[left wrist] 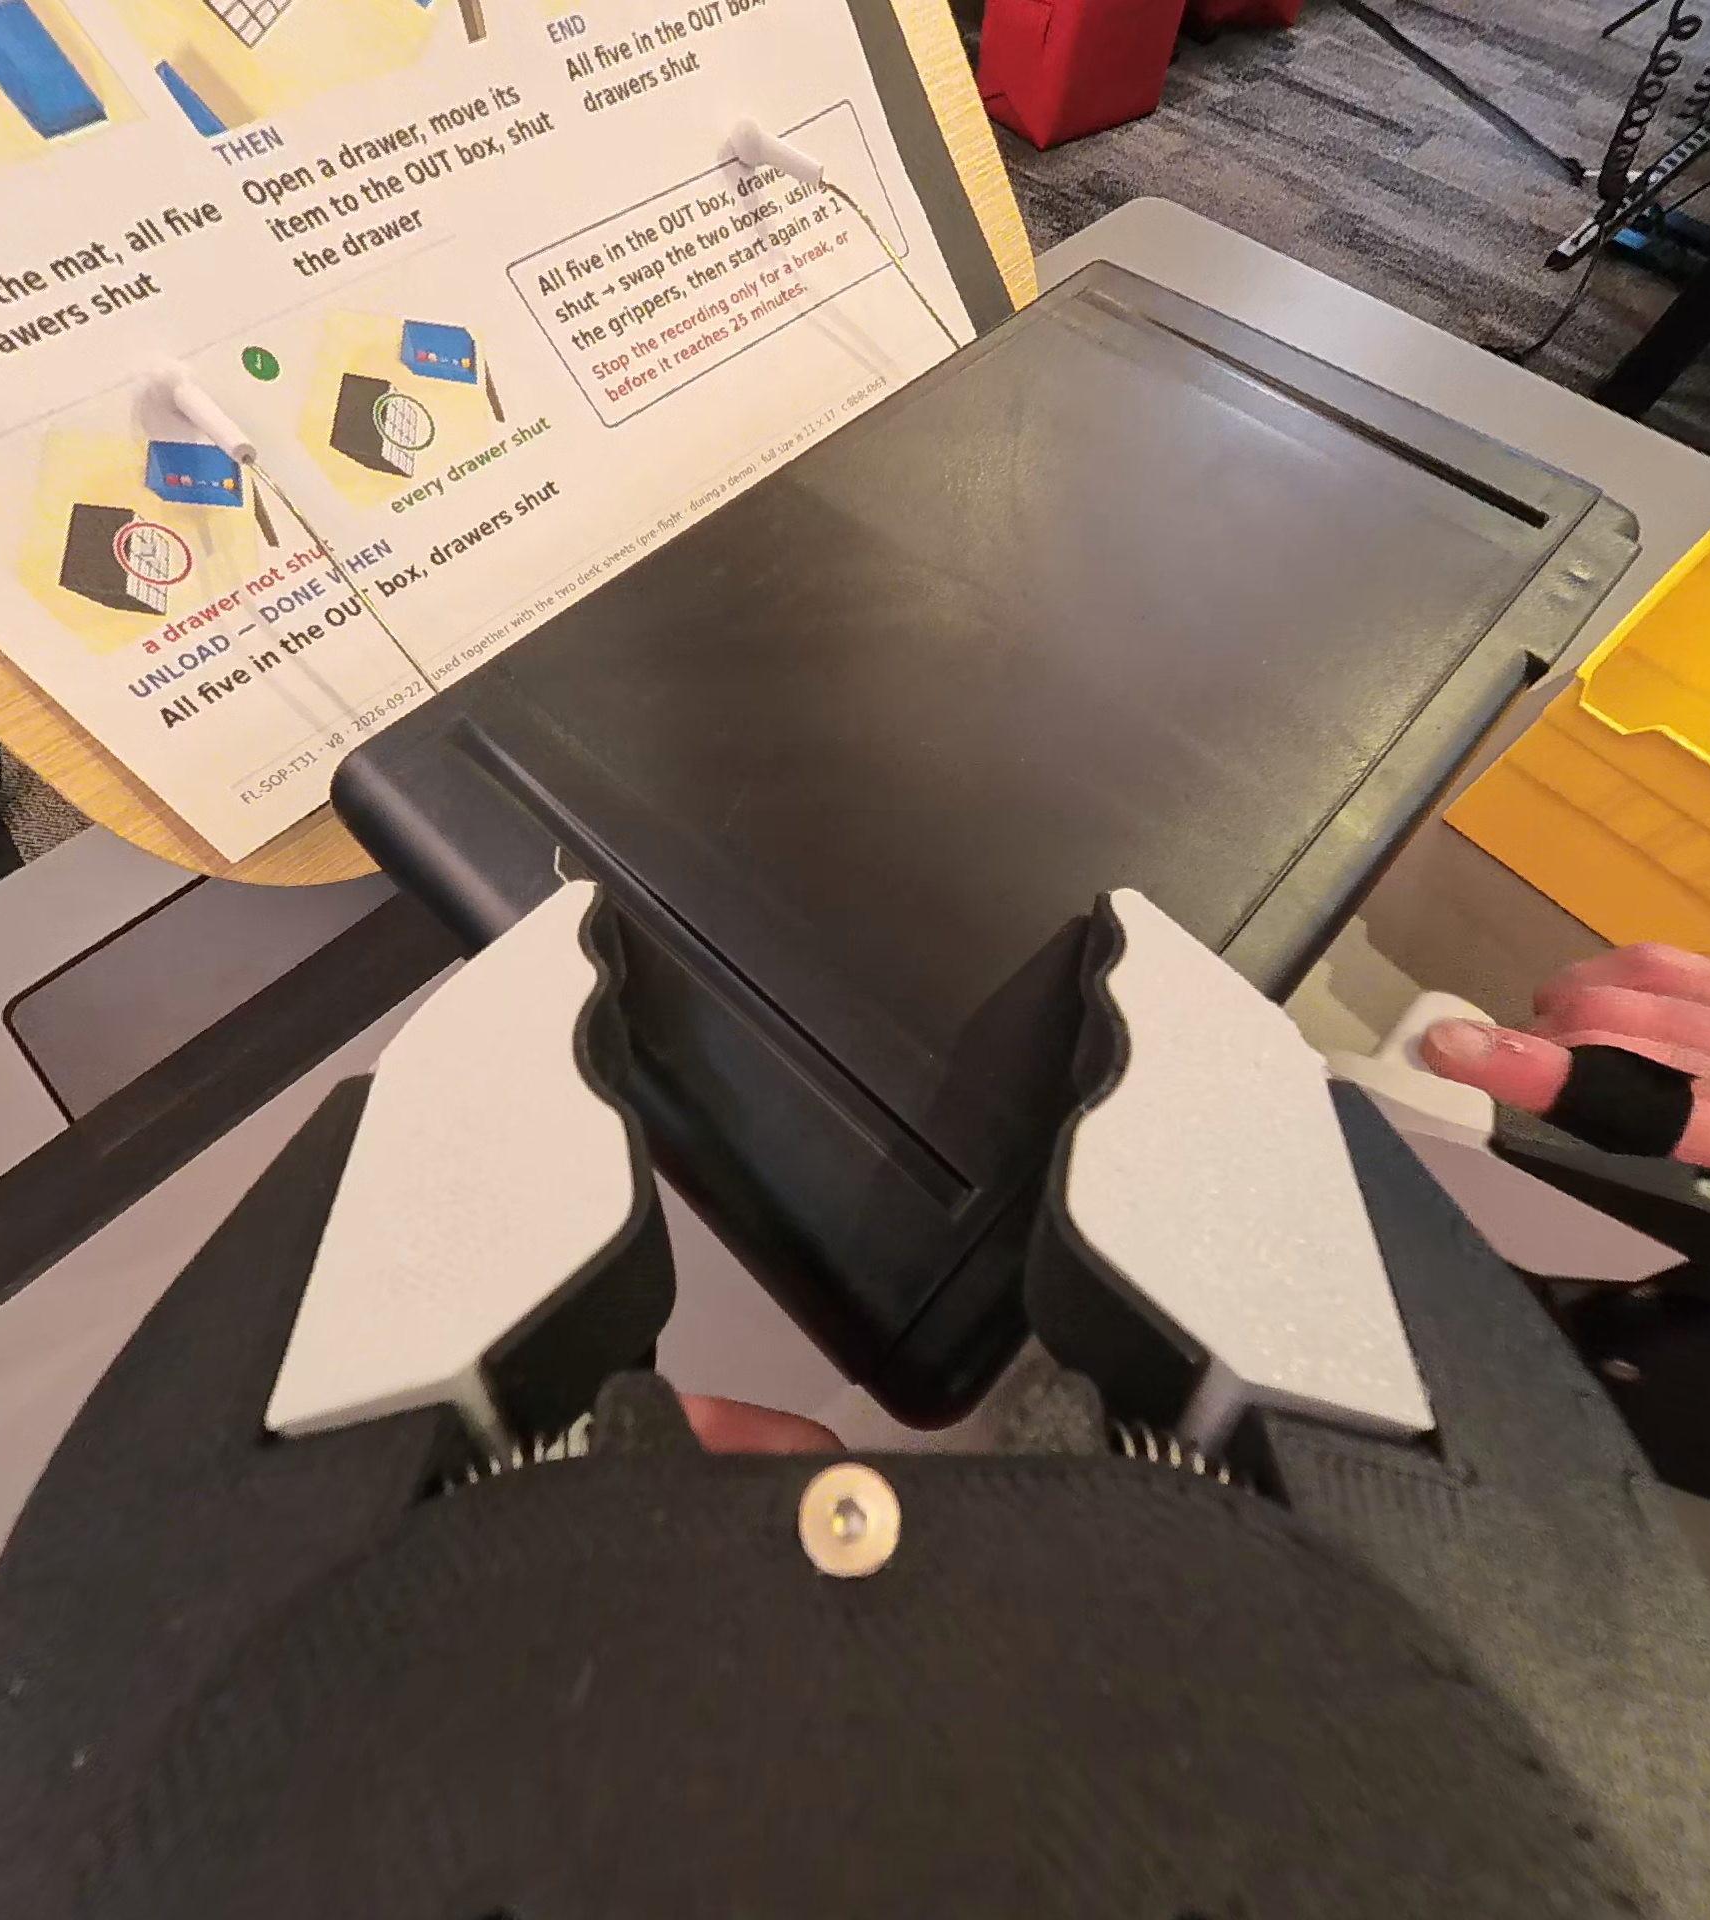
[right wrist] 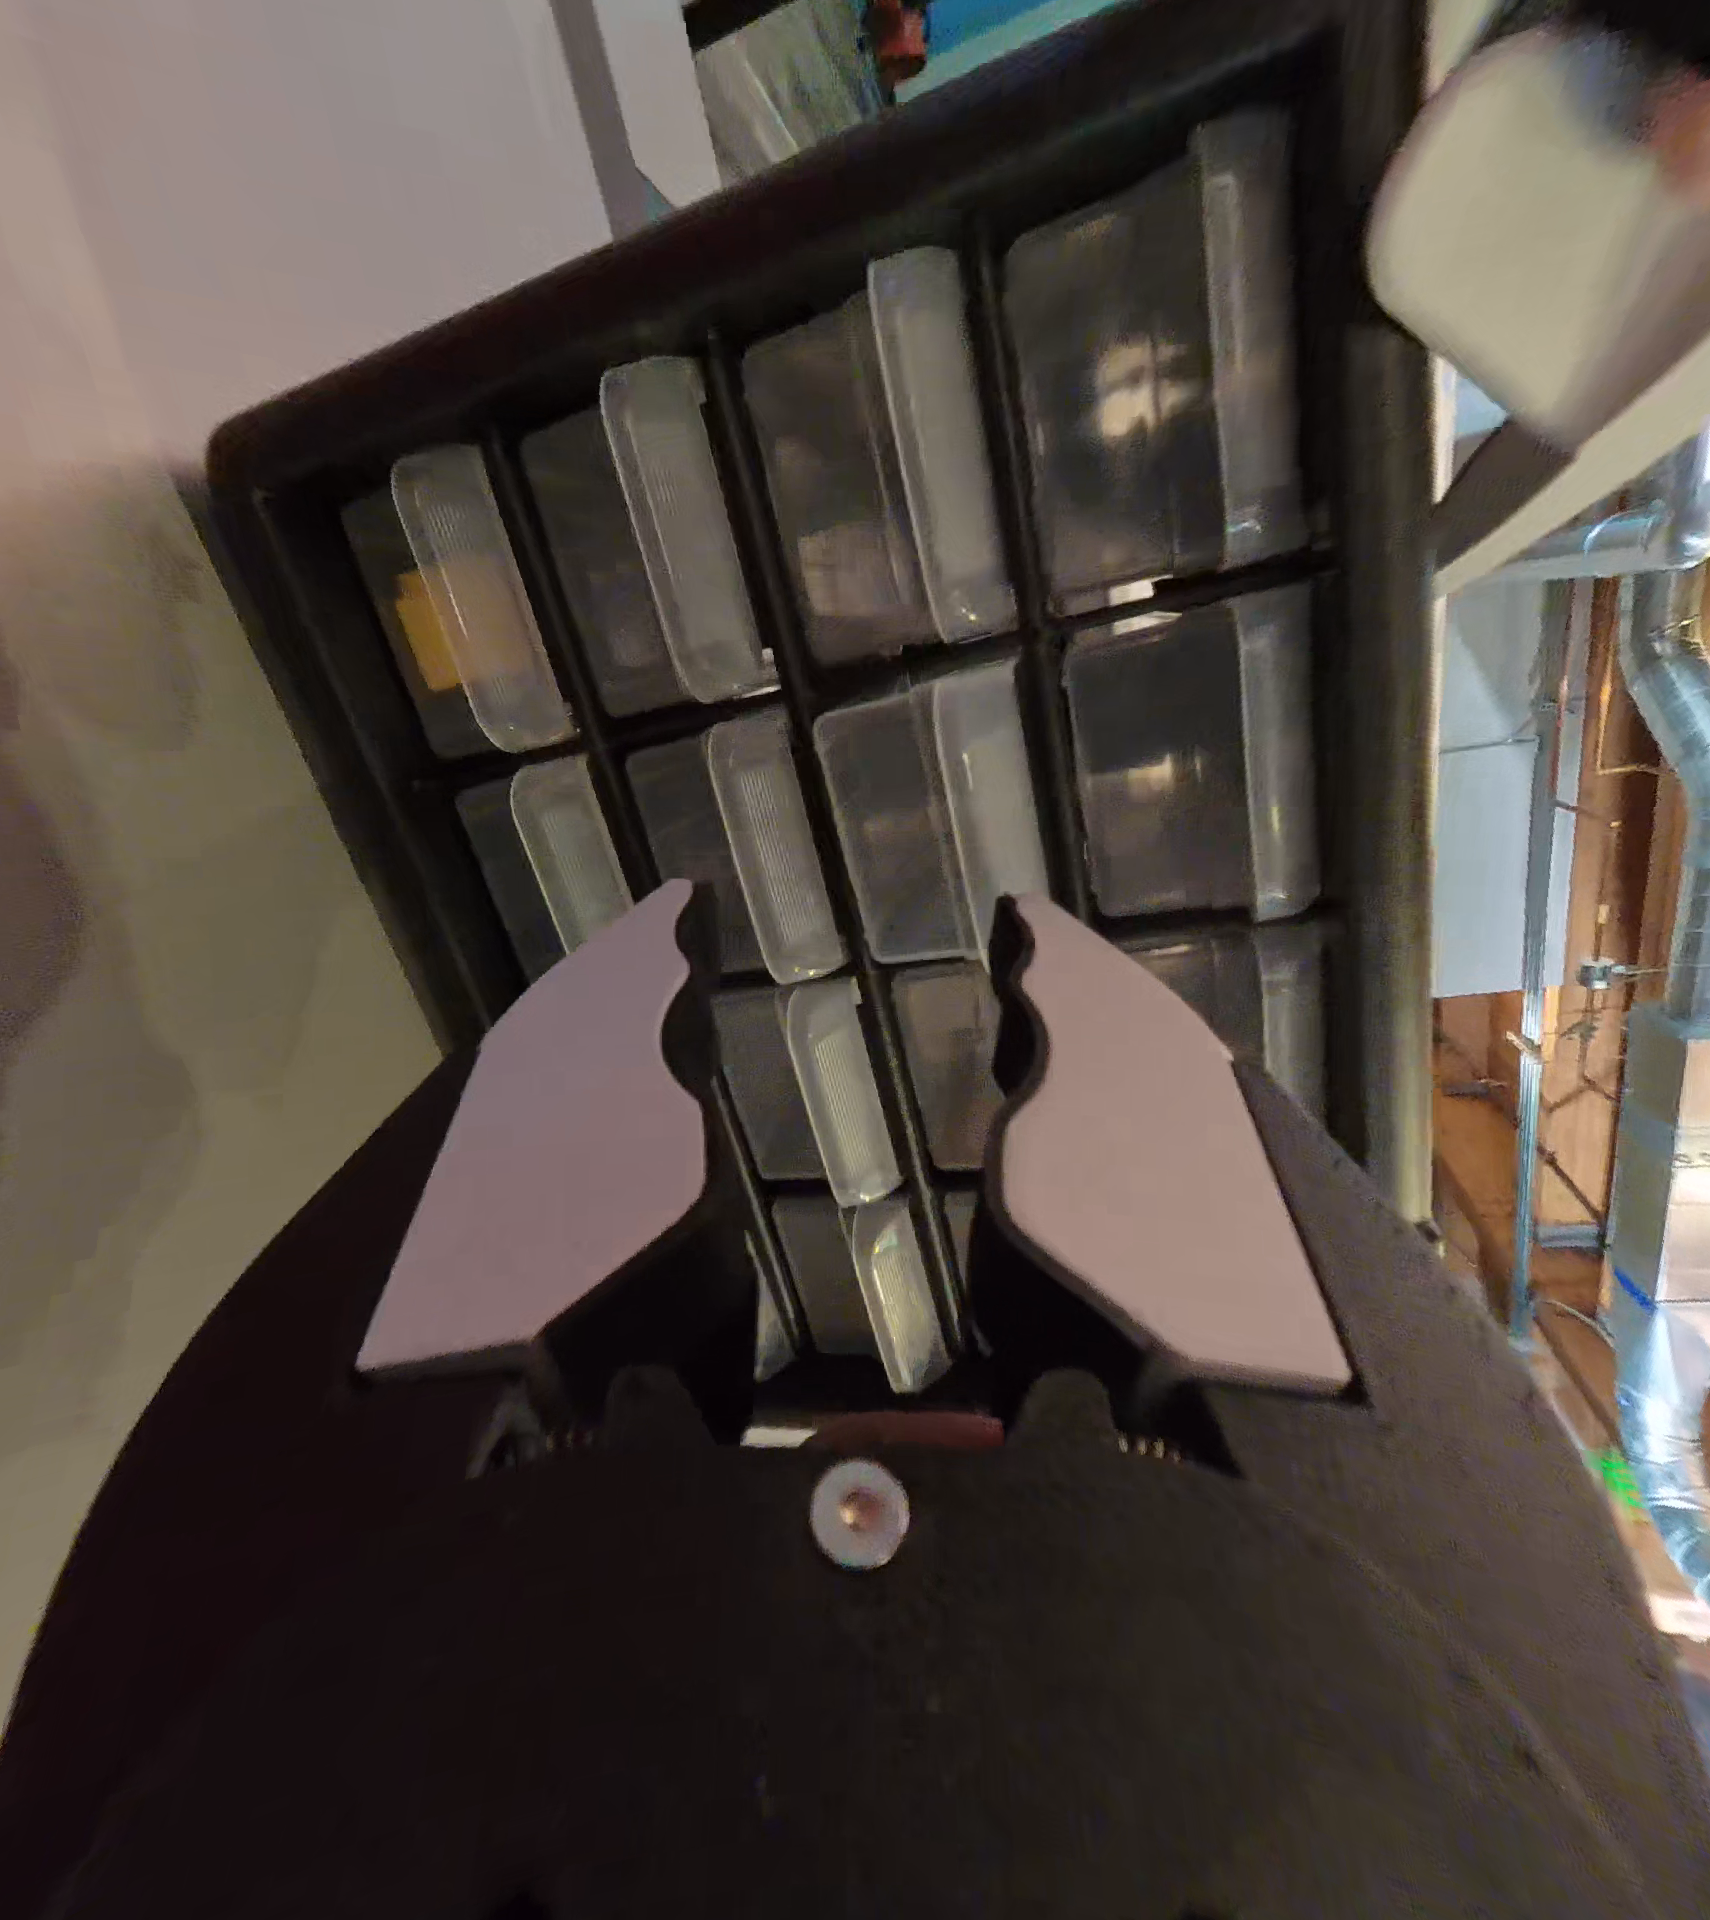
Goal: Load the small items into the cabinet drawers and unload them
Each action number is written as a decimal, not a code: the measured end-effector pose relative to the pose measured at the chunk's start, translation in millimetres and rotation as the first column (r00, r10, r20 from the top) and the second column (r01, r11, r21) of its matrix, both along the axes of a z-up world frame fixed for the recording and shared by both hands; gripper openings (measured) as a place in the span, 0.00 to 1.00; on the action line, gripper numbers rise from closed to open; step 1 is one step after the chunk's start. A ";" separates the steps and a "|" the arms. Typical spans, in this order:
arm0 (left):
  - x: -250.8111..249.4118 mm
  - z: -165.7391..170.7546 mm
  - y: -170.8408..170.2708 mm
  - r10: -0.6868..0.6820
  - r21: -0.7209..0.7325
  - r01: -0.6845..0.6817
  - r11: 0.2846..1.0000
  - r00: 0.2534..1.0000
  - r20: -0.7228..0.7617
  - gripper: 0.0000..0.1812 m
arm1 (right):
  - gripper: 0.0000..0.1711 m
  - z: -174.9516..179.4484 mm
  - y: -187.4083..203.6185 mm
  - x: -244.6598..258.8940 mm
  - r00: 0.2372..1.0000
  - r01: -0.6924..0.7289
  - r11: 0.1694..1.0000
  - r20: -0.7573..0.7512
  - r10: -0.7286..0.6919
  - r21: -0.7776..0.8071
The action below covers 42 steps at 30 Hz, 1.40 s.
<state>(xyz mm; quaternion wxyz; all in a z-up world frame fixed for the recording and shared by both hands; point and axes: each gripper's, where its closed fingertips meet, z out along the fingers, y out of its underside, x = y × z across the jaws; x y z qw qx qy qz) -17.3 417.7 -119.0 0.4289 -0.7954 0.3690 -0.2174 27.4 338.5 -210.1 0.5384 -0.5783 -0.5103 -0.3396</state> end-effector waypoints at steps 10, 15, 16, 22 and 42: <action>0.0 -0.2 -0.2 0.001 0.001 -0.001 1.000 1.000 0.003 0.47 | 0.28 3.0 13.6 -8.2 1.000 -0.014 0.998 -0.002 0.014 0.055; 0.2 -0.3 -0.3 0.000 0.003 0.000 1.000 1.000 0.007 0.47 | 0.26 -28.5 11.1 -6.6 0.997 -0.027 1.000 0.069 0.026 0.003; 0.2 -0.3 -0.4 0.001 0.003 -0.001 1.000 1.000 0.008 0.47 | 0.24 -30.0 14.6 -3.9 0.997 -0.021 1.000 0.069 0.020 0.018; 0.2 -0.5 -0.2 0.001 0.003 -0.001 1.000 1.000 0.010 0.47 | 0.11 -20.2 27.5 -2.4 0.998 -0.017 0.996 0.064 0.011 0.093; 0.3 -0.5 -0.3 -0.003 0.010 0.003 1.000 1.000 0.018 0.47 | 0.08 -18.9 -60.9 -5.4 0.989 -0.080 0.990 0.116 0.093 -0.112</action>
